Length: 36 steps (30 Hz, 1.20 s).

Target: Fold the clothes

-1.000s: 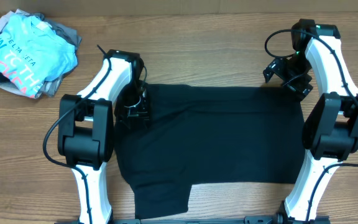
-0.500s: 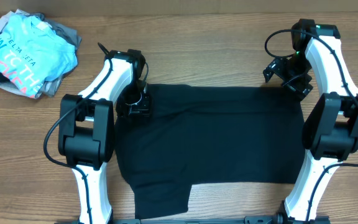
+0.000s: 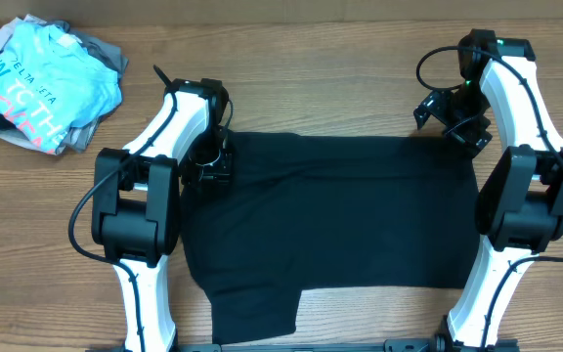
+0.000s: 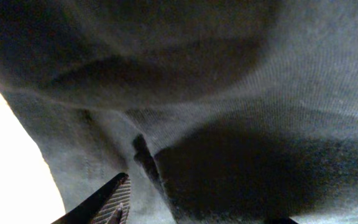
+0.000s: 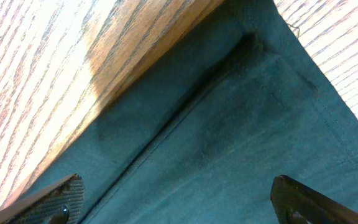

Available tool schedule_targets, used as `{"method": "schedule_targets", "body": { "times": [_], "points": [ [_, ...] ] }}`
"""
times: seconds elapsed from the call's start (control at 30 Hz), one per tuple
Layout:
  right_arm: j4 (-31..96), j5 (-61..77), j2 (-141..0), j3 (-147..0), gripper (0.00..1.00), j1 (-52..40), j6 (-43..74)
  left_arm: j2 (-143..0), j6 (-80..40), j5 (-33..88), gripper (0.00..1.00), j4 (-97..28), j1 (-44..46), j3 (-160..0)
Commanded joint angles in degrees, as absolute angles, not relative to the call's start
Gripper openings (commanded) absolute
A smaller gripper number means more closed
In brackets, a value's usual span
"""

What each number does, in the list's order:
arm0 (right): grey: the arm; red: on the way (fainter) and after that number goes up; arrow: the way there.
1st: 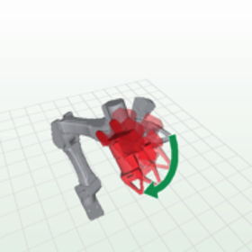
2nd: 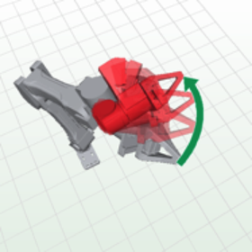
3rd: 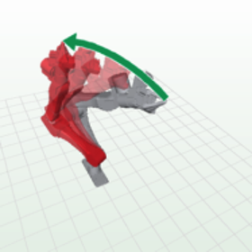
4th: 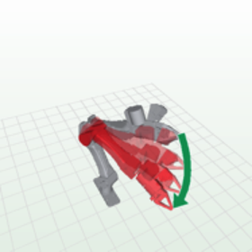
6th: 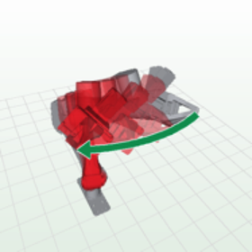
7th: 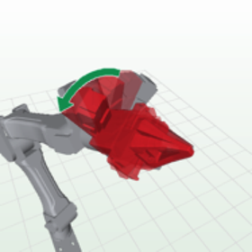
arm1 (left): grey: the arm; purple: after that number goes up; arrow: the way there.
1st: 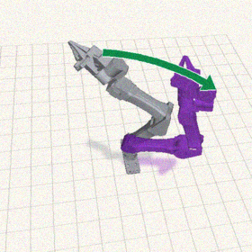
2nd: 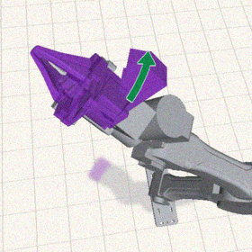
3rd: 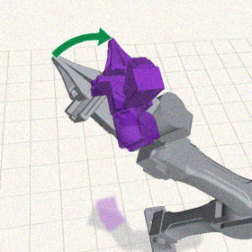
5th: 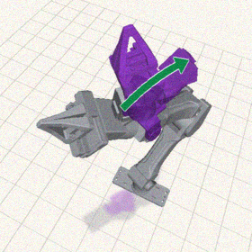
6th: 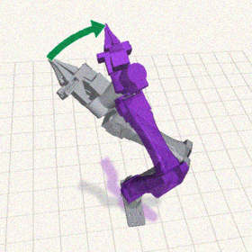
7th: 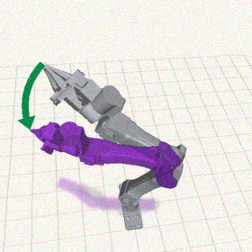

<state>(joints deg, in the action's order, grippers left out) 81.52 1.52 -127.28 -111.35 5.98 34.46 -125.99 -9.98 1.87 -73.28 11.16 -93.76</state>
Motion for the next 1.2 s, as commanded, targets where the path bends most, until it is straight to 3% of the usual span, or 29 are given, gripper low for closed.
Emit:
{"method": "schedule_targets", "body": {
  "times": [0.0,0.17,0.37,0.5,0.63,0.7,0.73,0.97,1.17],
  "points": [
    [81.3,1.6,-125.6,-111.3,1.00,6.0,34.2,-121.6,-6.6,8.5,0.54,-74.3,11.1,-97.1],
    [81.3,1.1,-125.6,-111.3,1.00,6.0,34.0,-111.9,-7.8,8.5,0.58,-74.3,11.1,-99.0],
    [81.3,1.2,-125.6,-111.3,1.00,6.0,34.0,-100.3,-12.5,0.4,0.83,-78.3,9.7,-99.0],
    [81.5,1.2,-125.6,-111.3,1.00,6.0,34.0,-97.9,-16.2,-4.0,0.86,-84.0,7.5,-99.0],
    [81.5,1.2,-125.6,-111.3,1.00,6.0,34.0,-97.8,-17.3,-2.7,0.84,-86.1,3.4,-96.7],
    [81.5,1.2,-125.6,-111.3,1.00,6.0,34.0,-97.9,-17.3,-0.9,0.73,-84.9,1.6,-93.6],
    [81.5,1.2,-125.6,-111.3,1.00,6.0,34.0,-97.8,-17.1,0.1,0.68,-82.5,0.5,-89.5],
    [81.2,1.2,-125.6,-111.3,1.00,6.0,34.0,-98.2,-10.6,8.9,0.67,-67.9,2.1,-75.7],
    [81.3,1.2,-125.6,-111.3,1.00,6.0,34.0,-101.1,-9.7,9.2,0.54,-59.0,4.0,-72.4]
  ]
}}
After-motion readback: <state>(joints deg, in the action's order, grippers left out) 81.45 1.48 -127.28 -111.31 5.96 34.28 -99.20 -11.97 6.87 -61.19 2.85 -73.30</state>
